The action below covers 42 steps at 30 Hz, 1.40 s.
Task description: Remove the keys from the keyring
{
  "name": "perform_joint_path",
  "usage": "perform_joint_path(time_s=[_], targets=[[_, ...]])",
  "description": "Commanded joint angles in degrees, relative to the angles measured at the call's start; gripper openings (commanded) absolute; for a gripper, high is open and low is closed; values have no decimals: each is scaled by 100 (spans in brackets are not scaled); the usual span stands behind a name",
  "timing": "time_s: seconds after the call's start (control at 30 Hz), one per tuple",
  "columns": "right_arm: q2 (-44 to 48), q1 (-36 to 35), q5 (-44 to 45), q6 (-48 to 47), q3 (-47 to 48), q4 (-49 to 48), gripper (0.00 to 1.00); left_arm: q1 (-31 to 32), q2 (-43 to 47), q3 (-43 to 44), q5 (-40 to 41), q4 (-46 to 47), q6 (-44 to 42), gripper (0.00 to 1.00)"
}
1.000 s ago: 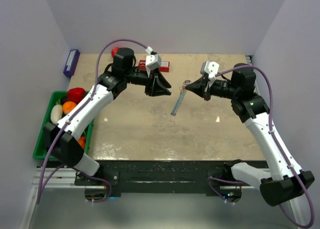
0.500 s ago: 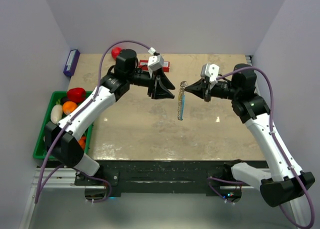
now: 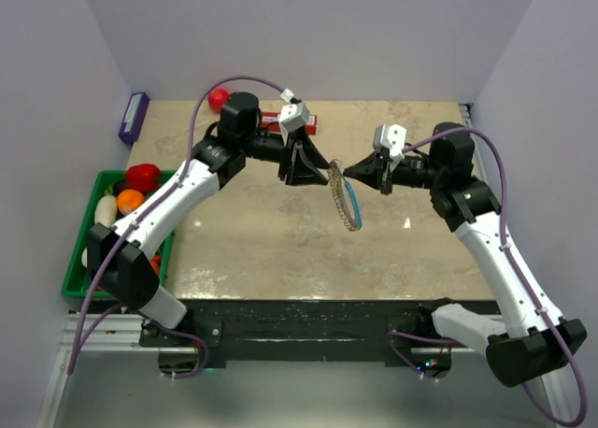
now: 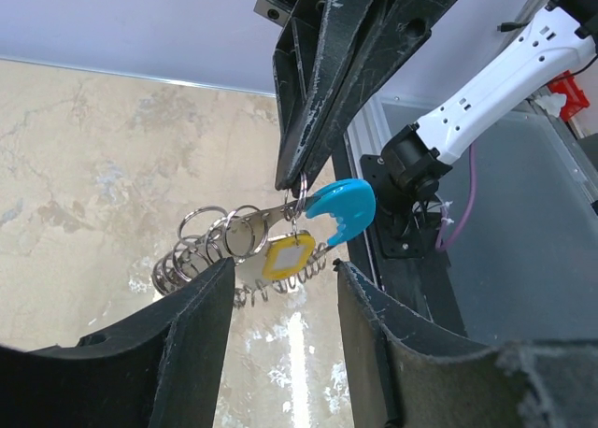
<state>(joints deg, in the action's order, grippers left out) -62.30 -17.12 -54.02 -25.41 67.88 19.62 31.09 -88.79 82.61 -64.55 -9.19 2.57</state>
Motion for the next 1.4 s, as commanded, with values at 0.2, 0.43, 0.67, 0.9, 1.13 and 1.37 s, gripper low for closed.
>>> perform_joint_path(time_s=[0.2,0.43,0.67,0.9,1.13,1.37], targets=[[52,16,-162,124,-152,-564,0,257,-296,475,-75,23,52,48],[60,16,14,80,-161,-511,0,248,-226,695,4,-320,-143,47],[96,16,32,142,-126,-521,0,257,-209,616,30,-338,-204,48],[87,16,163,54,15,-380,0,240,-68,757,531,-724,-678,49],[113,16,234,97,-64,-432,0,90,99,871,523,-830,-696,50],[78,16,225,124,-20,-450,0,99,11,889,-311,-795,-626,49]])
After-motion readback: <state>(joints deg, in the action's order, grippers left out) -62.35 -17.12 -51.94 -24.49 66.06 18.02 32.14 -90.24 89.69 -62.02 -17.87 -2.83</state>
